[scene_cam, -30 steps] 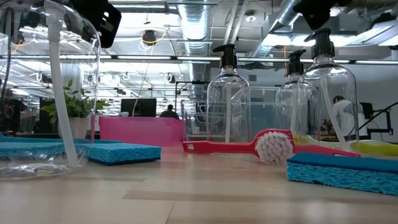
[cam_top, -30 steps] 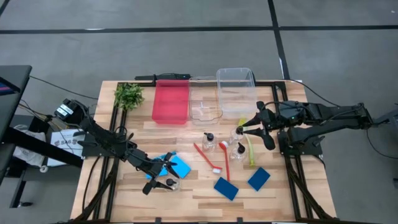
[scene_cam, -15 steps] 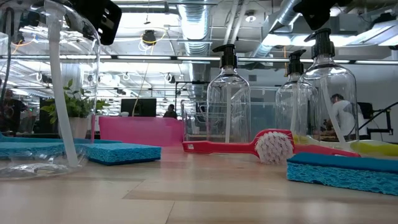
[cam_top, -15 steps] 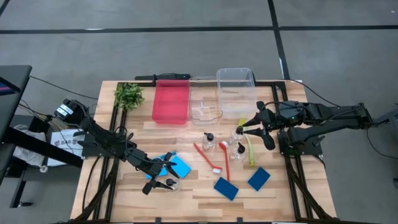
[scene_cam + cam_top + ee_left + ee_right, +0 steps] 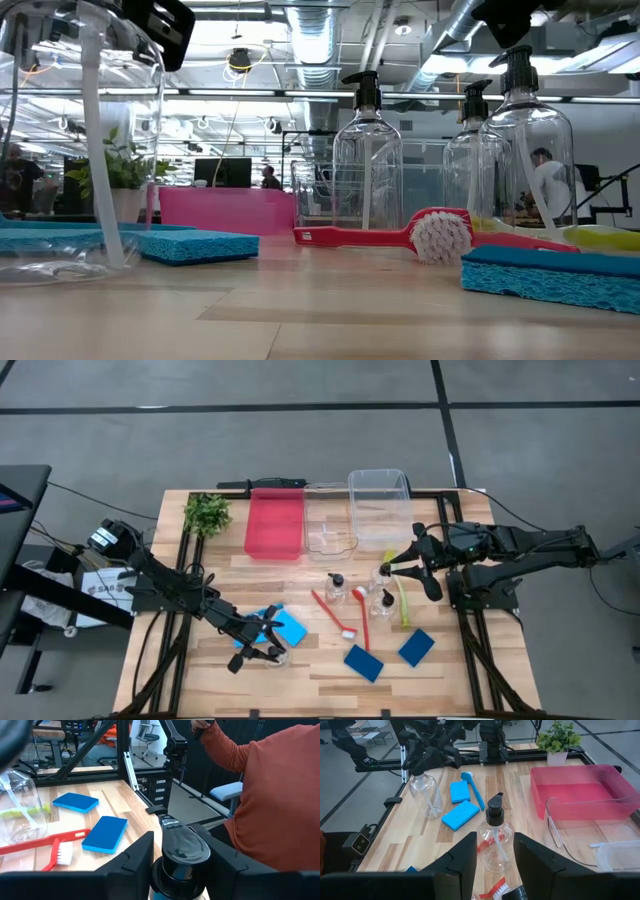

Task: Pick & Place Kitchen Sink Supplies
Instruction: Put the transparent soap dispenser into the red bin

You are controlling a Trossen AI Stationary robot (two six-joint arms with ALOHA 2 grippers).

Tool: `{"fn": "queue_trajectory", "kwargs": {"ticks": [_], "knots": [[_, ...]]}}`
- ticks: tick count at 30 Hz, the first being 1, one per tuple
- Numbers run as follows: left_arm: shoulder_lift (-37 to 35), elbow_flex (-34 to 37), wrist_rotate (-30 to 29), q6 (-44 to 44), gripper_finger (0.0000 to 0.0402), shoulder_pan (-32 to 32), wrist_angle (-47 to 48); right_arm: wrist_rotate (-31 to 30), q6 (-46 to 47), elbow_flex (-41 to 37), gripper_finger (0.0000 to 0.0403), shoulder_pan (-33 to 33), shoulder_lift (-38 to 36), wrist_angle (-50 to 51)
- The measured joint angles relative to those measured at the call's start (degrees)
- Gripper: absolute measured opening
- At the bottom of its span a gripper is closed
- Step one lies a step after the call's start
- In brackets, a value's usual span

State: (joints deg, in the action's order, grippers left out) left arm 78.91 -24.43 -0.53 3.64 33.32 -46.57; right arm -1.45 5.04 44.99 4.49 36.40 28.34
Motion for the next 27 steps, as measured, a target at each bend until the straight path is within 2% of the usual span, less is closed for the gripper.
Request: {"fn": "queue_trajectory", "kwargs": {"ticks": [8,16,27], "knots": [[0.0,0.0,0.2,0.0,0.0152,0.0,-0.5,0.0,0.0,0.0,0.0123,0.0,0.0,0.0],[0.0,0.0,0.2,0.0,0.0129,0.0,-1.2,0.0,0.0,0.0,0.0123,0.0,0.0,0.0],[-1.6,0.0,0.2,0.0,0.0134,0.0,-1.9,0.0,0.0,0.0,0.0123,0.0,0.0,0.0]]}}
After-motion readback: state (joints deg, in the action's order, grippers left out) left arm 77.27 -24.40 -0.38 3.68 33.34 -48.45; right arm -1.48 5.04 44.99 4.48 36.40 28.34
